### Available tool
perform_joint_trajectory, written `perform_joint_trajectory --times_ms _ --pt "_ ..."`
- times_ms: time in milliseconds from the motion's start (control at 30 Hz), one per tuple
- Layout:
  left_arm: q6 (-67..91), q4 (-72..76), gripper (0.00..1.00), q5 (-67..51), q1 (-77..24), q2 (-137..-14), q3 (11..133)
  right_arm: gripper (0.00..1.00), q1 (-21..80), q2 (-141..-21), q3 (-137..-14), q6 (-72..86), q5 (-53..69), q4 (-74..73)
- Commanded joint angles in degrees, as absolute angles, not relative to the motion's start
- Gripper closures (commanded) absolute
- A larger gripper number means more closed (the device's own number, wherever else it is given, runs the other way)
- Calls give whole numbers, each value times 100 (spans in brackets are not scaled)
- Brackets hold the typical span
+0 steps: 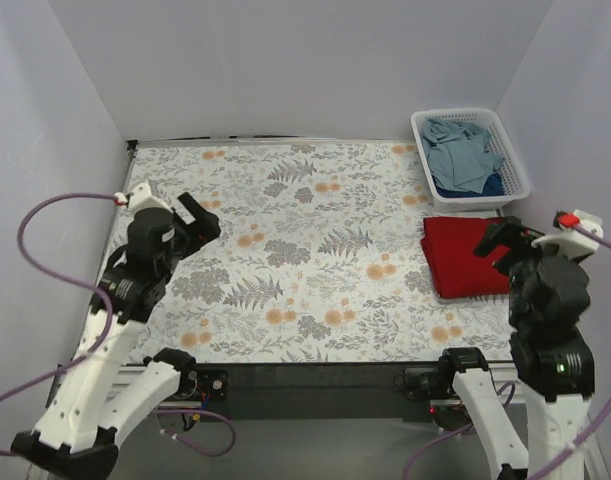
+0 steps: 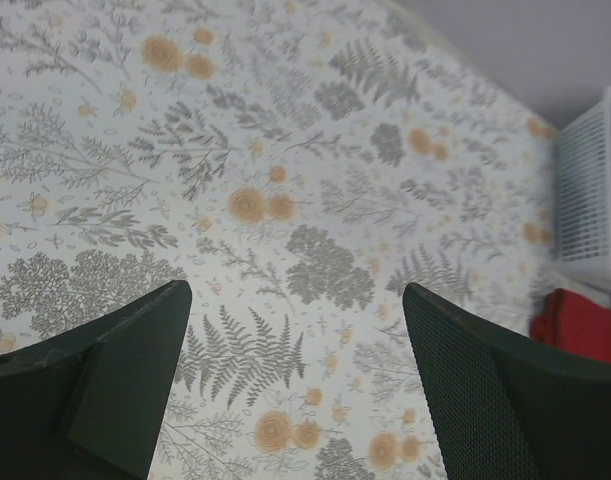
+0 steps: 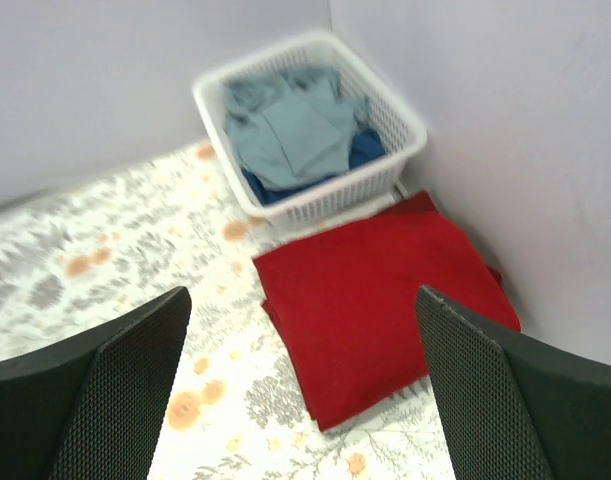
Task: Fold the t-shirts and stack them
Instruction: Reset both grippers
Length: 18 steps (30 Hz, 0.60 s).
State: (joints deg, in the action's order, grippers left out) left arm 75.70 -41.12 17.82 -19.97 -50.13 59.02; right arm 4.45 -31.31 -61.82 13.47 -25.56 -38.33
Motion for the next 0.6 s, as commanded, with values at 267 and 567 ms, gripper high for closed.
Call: perform_joint_trajectory --times_ms 267,567 --pt "7910 -4290 9 1793 -1969 -2076 4686 2 782 -625 -5090 650 -1820 -3595" --pt "8077 -3885 7 2012 -1969 -1432 4008 2 800 -580 -4887 571 -1626 -3472"
